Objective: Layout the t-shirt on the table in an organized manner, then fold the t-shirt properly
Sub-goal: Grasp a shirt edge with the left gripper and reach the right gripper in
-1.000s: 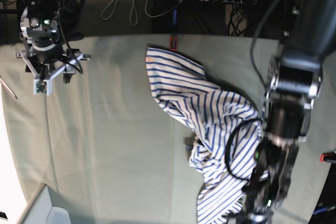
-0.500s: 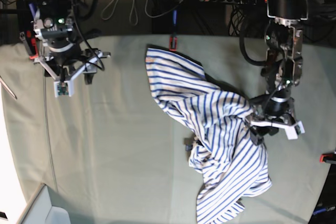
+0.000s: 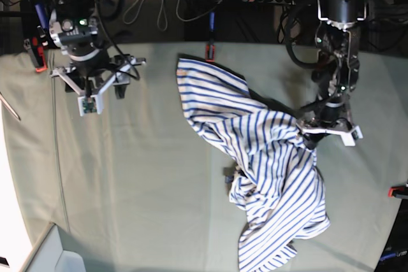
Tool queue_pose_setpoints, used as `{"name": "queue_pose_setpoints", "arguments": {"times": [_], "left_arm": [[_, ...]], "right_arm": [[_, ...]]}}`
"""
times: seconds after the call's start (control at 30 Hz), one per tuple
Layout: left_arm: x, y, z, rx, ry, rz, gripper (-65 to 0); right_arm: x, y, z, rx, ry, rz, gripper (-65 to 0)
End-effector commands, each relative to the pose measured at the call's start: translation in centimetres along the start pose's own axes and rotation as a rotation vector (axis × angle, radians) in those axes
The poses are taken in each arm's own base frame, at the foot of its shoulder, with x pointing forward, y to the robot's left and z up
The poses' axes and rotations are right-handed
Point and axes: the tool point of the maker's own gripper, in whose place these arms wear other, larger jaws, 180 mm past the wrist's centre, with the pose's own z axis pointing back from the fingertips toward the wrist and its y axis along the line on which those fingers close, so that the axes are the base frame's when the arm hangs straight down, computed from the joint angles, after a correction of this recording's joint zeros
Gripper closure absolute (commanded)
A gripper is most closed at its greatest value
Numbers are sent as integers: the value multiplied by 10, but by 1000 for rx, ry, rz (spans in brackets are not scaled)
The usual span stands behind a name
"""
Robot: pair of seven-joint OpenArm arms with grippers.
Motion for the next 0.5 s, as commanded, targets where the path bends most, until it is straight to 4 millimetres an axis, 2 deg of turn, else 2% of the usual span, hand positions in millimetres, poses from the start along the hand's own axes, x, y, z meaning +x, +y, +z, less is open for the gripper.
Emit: {"name": "queue_pose_setpoints", "arguments": {"times": [0.0, 0.17, 0.23, 0.37, 0.47], "left_arm": [[11, -5, -5, -8, -27, 6, -353], [3, -11, -16, -2, 3, 28, -328], [4, -12, -16, -5, 0, 35, -251], [5, -10, -15, -1, -4, 39, -7], [9, -5, -9, -1, -16, 28, -14]], "right_arm": [[9, 7, 2, 20, -34, 16, -352], [7, 40, 2, 105, -31, 46, -353], [7, 50, -2, 129, -31, 55, -353], [2, 70, -19, 176, 0, 85, -353], [1, 91, -33, 211, 23, 76, -353]]}}
